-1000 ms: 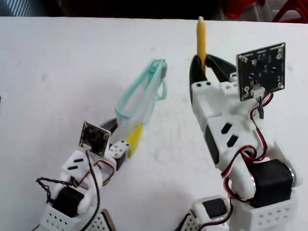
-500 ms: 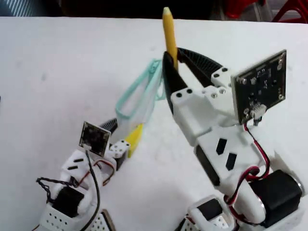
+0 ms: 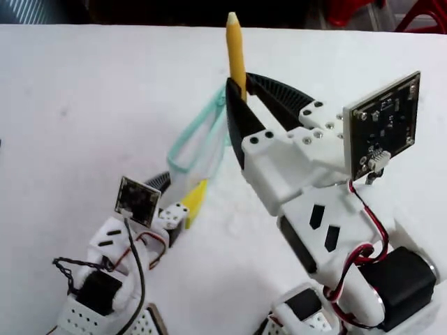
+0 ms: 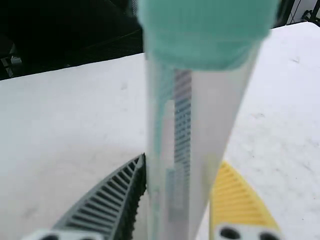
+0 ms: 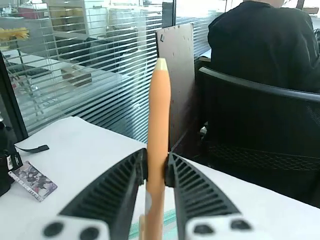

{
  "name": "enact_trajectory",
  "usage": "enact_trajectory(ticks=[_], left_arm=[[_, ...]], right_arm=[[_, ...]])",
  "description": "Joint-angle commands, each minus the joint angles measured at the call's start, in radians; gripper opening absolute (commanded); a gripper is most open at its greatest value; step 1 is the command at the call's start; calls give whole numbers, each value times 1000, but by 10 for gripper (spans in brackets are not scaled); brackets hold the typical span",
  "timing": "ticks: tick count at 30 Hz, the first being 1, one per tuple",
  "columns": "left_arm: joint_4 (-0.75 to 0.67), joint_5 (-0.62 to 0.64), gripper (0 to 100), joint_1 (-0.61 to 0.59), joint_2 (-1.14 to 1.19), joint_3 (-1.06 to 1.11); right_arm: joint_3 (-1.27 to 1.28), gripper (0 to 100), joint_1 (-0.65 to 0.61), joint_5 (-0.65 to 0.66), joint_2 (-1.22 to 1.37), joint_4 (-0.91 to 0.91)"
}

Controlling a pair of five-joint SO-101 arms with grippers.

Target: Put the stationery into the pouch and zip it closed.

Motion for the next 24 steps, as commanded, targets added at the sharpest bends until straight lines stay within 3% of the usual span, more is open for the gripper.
enact_trajectory(ticks=[1, 11, 18, 24], left_arm=[[-15, -11, 207, 12, 5, -8], [-15, -12, 207, 12, 5, -6], [-15, -12, 207, 12, 5, -9], [-15, -12, 207, 10, 5, -9]], right_arm=[[-3, 16, -7, -11, 4, -70], [207, 16, -12, -12, 4, -343], [245, 16, -133, -12, 31, -383], [356, 16, -114, -12, 113, -506]])
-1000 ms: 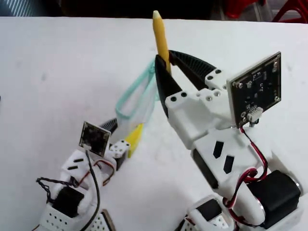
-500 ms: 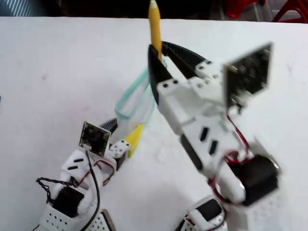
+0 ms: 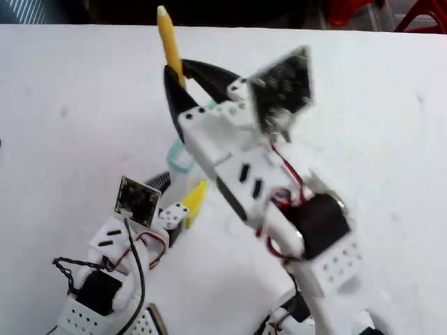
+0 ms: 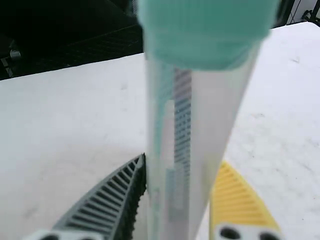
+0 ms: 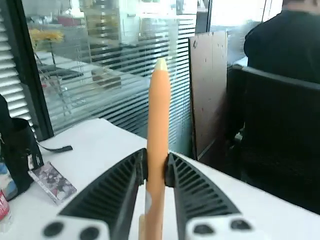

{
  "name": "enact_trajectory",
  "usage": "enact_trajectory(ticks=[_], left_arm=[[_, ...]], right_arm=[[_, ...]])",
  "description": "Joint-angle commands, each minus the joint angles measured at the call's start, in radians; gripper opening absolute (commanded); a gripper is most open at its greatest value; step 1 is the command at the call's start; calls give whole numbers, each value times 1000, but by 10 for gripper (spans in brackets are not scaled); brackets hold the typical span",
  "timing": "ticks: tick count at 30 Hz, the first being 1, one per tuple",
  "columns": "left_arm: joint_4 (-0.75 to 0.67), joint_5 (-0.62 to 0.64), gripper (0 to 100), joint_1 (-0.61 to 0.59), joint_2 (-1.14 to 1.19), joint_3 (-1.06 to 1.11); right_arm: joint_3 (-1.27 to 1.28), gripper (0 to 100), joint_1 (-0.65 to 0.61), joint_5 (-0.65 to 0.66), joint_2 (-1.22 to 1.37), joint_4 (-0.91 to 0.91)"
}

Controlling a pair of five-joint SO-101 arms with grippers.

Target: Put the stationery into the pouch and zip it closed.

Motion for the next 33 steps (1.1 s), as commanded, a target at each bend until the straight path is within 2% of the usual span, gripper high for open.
enact_trajectory(ticks=[1, 8, 25, 27, 31, 33], left_arm=[[-15, -12, 207, 8, 5, -9], [-15, -12, 207, 8, 5, -11], [-15, -12, 207, 4, 5, -11], [-15, -12, 207, 8, 5, -8], [-15, -12, 207, 12, 5, -6], [-15, -12, 207, 12, 5, -6]], right_arm=[[21, 16, 12, -8, 21, -85], [91, 16, 35, -6, 35, -113], [224, 20, 93, 0, -179, 137], [224, 65, 93, 2, -177, 183], [224, 257, 93, 2, -177, 236], [222, 299, 93, 2, -182, 234]])
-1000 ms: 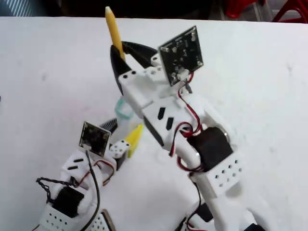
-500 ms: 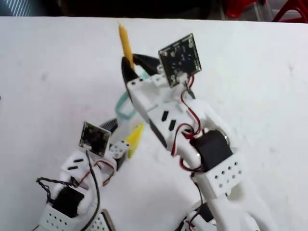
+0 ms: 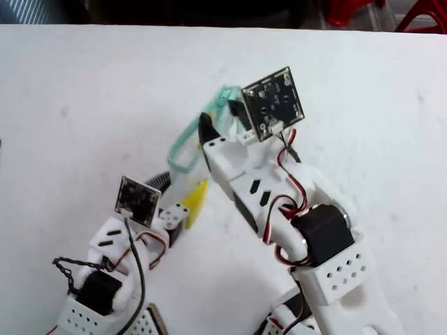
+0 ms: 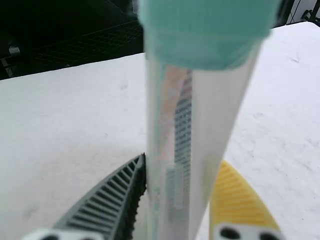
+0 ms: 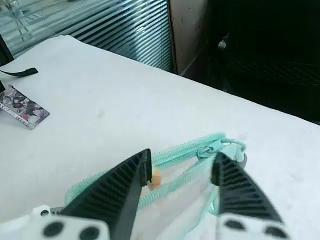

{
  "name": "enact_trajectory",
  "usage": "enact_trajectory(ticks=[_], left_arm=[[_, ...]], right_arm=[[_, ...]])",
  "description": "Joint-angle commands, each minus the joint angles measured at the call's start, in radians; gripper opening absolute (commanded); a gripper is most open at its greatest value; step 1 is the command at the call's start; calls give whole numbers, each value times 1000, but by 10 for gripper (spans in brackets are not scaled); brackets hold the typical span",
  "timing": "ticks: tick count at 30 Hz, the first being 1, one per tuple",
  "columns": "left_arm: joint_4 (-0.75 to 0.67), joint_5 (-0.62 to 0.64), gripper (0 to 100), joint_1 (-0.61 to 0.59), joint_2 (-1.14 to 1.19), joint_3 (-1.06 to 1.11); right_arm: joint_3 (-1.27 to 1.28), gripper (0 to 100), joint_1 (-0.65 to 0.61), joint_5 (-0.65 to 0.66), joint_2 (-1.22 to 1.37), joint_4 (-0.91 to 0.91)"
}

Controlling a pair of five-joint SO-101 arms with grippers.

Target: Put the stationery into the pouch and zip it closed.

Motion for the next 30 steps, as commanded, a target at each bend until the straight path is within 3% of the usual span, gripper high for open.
enact_trajectory(ticks=[1, 11, 18, 25, 30], left_arm=[[-15, -12, 207, 12, 5, -6], [-15, -12, 207, 12, 5, -6], [-15, -12, 207, 12, 5, -9], [-15, -12, 207, 12, 5, -9], [-15, -12, 207, 15, 5, -6]], right_arm=[[-14, 295, 8, 2, -28, 4], [-158, 201, 4, 100, -19, 19], [-160, 9, 2, 157, -15, 54], [-196, 27, 2, 192, 93, 137], [-437, 163, -85, 137, 213, 392]])
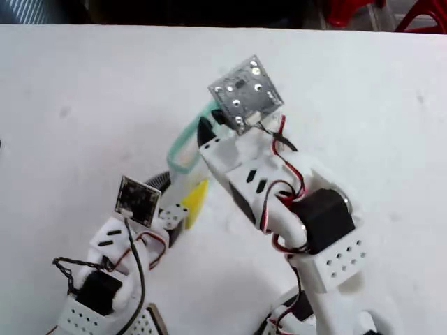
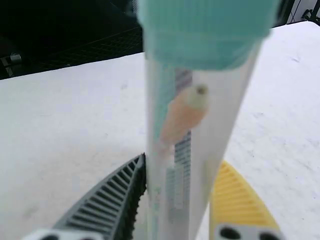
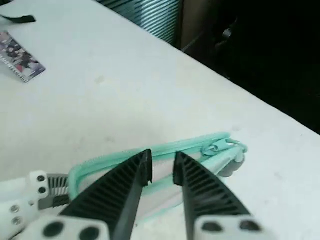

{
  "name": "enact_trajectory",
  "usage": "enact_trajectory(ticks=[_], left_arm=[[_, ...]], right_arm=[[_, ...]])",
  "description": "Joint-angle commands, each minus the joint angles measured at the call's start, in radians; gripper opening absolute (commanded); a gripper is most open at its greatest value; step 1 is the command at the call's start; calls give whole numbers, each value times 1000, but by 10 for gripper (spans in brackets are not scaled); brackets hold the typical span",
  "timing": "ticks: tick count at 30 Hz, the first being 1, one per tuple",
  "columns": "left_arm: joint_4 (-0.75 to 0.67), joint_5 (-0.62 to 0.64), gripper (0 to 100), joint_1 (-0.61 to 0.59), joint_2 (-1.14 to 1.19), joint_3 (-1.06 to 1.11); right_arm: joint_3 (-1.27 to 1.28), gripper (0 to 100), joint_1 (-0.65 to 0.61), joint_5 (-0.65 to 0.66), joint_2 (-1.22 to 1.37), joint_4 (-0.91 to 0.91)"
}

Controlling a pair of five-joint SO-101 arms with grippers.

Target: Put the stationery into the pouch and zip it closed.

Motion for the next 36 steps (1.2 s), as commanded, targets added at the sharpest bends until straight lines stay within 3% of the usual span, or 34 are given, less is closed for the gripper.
enact_trajectory(ticks=[1, 5, 8, 18, 28, 31, 36], left_arm=[[-15, -12, 207, 24, 5, -5], [-15, -89, 207, 87, 5, -2], [-31, -100, 207, 104, 5, 17], [-66, -101, 207, 96, 5, 25], [-64, -101, 207, 96, 5, 28], [-64, -101, 207, 96, 5, 26], [-64, -101, 207, 96, 5, 25]], right_arm=[[-242, 201, -54, -101, 81, 209], [-534, 308, 5, -334, 225, 470], [-548, 306, 71, -422, 277, 475], [-370, 306, 50, -439, 274, 472], [-589, 307, 19, -488, 334, 467], [-574, 307, -35, -488, 344, 466], [-559, 306, -12, -483, 375, 469]])
